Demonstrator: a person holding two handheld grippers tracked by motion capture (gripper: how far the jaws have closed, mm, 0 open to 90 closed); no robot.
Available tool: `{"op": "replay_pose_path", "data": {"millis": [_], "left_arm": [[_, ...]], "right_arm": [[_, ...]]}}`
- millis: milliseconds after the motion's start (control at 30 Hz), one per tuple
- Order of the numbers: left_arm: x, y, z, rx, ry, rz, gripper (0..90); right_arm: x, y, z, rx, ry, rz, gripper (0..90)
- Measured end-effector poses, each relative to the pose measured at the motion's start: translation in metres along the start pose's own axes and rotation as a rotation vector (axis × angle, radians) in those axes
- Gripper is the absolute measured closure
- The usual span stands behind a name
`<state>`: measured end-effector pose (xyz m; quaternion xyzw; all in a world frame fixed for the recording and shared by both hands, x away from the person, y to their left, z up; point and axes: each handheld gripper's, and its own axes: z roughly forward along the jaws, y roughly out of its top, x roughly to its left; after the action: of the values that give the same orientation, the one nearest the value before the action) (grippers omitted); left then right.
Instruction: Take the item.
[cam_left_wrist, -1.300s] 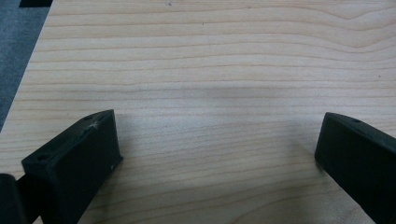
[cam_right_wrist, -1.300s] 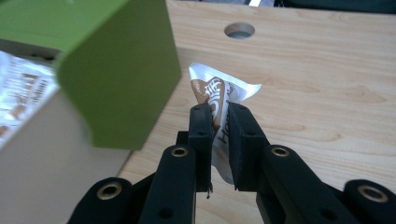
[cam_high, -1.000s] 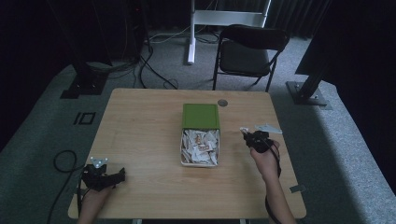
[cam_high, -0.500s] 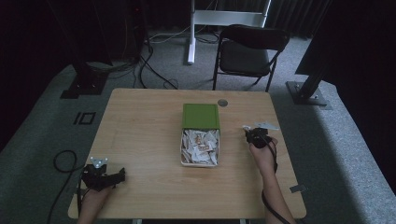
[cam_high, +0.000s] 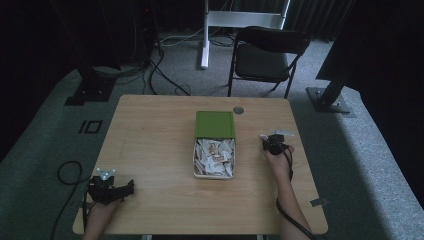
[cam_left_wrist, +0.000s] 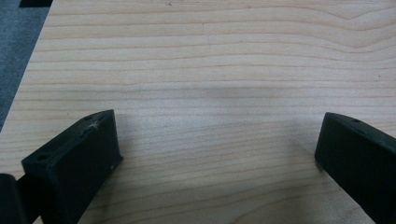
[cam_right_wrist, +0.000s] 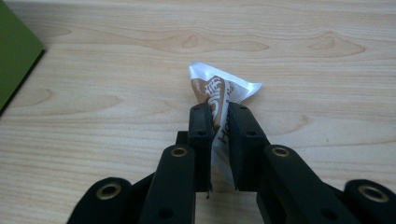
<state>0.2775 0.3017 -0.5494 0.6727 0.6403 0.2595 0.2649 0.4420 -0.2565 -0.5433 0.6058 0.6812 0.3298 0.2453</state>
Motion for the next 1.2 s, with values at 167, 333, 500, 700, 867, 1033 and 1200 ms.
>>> {"op": "replay_pose_path", "data": {"millis": [167, 333, 500, 700, 867, 1033, 1200], "left_arm": [[0.000, 0.000, 0.000, 0.000, 0.000, 0.000, 0.7], [0.000, 0.000, 0.000, 0.000, 0.000, 0.000, 0.7], [0.000, 0.000, 0.000, 0.000, 0.000, 0.000, 0.7], [0.000, 0.000, 0.000, 0.000, 0.000, 0.000, 0.7], [0.000, 0.000, 0.000, 0.000, 0.000, 0.000, 0.7], [0.000, 0.000, 0.000, 0.000, 0.000, 0.000, 0.7], [0.000, 0.000, 0.000, 0.000, 0.000, 0.000, 0.7]], "right_arm": [[0.001, 0.001, 0.004, 0.006, -0.014, -0.012, 79.4], [0.001, 0.002, 0.006, 0.007, 0.011, 0.001, 69.4], [-0.002, 0.004, 0.000, -0.012, 0.032, -0.005, 47.0], [-0.007, 0.005, -0.012, -0.044, 0.026, 0.027, 28.4], [-0.009, 0.002, -0.020, -0.049, 0.025, 0.041, 18.2], [-0.013, -0.004, -0.028, -0.048, 0.017, 0.060, 13.3], [-0.016, -0.013, -0.041, -0.046, 0.025, 0.052, 13.3]]}}
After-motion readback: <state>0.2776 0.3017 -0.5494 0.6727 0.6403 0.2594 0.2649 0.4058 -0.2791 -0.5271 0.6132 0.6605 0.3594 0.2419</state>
